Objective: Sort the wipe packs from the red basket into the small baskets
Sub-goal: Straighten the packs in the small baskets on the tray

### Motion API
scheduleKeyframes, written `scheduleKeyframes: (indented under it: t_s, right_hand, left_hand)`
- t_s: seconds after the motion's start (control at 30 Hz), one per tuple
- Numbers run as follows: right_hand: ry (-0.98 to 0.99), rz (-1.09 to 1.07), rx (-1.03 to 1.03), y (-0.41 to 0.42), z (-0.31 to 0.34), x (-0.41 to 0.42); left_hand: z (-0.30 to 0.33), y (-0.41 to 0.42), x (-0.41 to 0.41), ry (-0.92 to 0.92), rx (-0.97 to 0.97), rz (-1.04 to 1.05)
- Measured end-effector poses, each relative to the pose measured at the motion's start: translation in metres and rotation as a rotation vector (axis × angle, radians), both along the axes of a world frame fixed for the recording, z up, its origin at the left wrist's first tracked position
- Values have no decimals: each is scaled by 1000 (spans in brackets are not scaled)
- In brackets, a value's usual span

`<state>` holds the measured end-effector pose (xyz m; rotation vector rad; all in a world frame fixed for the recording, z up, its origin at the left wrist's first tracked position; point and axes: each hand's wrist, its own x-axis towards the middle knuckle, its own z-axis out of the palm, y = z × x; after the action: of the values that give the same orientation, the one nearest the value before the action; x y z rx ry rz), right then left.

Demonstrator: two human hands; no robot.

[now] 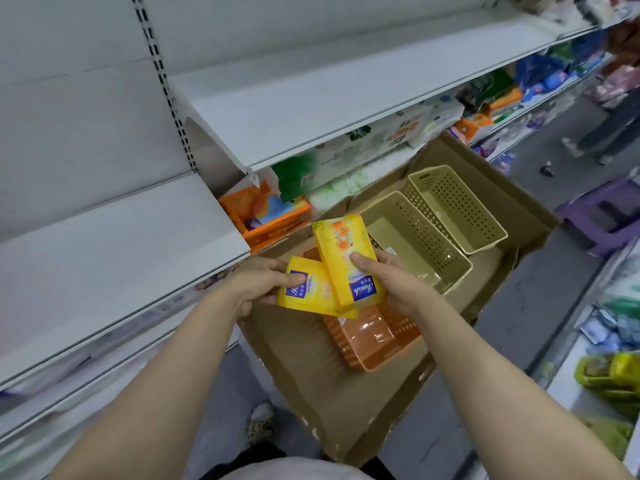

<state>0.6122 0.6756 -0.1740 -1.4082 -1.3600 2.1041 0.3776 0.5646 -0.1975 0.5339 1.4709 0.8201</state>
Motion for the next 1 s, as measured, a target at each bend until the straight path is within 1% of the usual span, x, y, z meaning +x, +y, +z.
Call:
scheduleKeyframes:
  t_s: [0.1,0.2,0.3,0.4,0.5,0.6,0.73,0.8,0.87,0.9,0.93,1.0]
  right_hand:
    - [-67,-80,19,24,-13,-5]
    - [-9,-165,15,49,-30,-8]
    - [39,-112,-19,68,-39,-11]
    - [12,-60,9,89,-42,-12]
    - [-7,-32,5,113,-41,-13]
    - [-76,40,29,132,-42,-10]
    - [-113,375,-68,142,-48,-5]
    - [-110,492,-106,143,-50,-4]
    - [-90,540,-128,143,-54,-1]
    - [-98,548,-105,142,-55,0]
    - [-130,535,-50,142,-56,0]
    - [-288,420,126,145,-61,-3]
  left_hand:
    - [-19,1,7,-20,-35,205]
    - [-34,-3,15,-56,-34,404]
    - [-40,-6,35,-98,12,556]
    - [-39,-2,64,-131,42,719]
    - [-39,5,87,-99,50,892]
    - [-41,4,102,-44,32,1062]
    - [-42,0,109,-17,39,1159]
    - [-43,2,110,-11,60,1188]
    - [-46,4,110,-4,83,1211]
    - [-47,3,108,-2,94,1229]
    - [-47,2,106,-2,107,1252]
    - [-50,-3,100,8,118,1330]
